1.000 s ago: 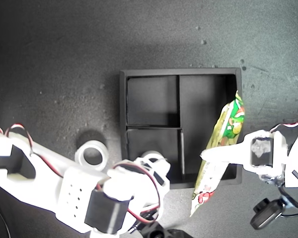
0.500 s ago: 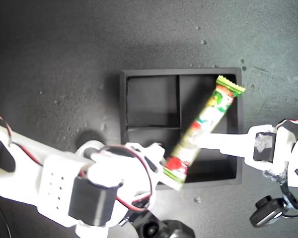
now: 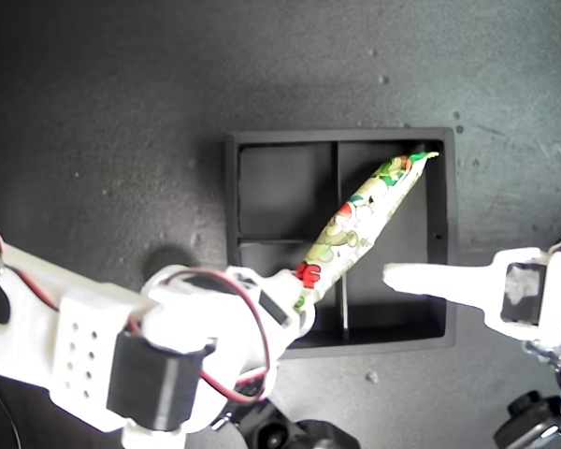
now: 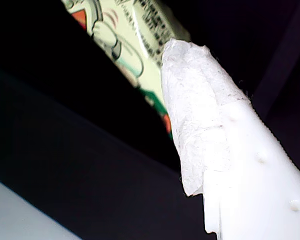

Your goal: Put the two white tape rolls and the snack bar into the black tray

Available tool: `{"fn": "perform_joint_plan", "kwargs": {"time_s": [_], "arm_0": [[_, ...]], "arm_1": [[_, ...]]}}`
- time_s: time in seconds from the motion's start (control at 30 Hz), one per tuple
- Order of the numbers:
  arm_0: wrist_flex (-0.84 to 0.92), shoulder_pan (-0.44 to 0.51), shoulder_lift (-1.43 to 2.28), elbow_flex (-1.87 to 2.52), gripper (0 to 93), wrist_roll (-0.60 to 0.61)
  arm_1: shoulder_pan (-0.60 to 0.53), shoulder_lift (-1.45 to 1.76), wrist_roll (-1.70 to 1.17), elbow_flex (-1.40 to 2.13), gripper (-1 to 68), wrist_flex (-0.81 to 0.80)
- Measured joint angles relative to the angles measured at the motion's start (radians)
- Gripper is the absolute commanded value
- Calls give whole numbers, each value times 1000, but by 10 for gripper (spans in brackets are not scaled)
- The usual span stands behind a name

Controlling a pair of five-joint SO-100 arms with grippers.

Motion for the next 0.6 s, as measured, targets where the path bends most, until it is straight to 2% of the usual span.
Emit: {"fn": "perform_joint_plan", "kwargs": {"time_s": [0.1, 0.23, 0.3, 0.43, 0.6], "arm_0": [[0, 2, 43, 48, 99, -17], [0, 2, 123, 149, 99, -94], [0, 2, 158, 192, 102, -153], [0, 5, 196, 268, 110, -290], [0, 0, 299, 465, 124, -445]], "arm_1": [[69, 0, 130, -199, 143, 213], [192, 57, 387, -341, 136, 485], [232, 133, 491, -313, 131, 552], [281, 368, 611, -84, 119, 543], [296, 747, 692, 350, 117, 408]]}}
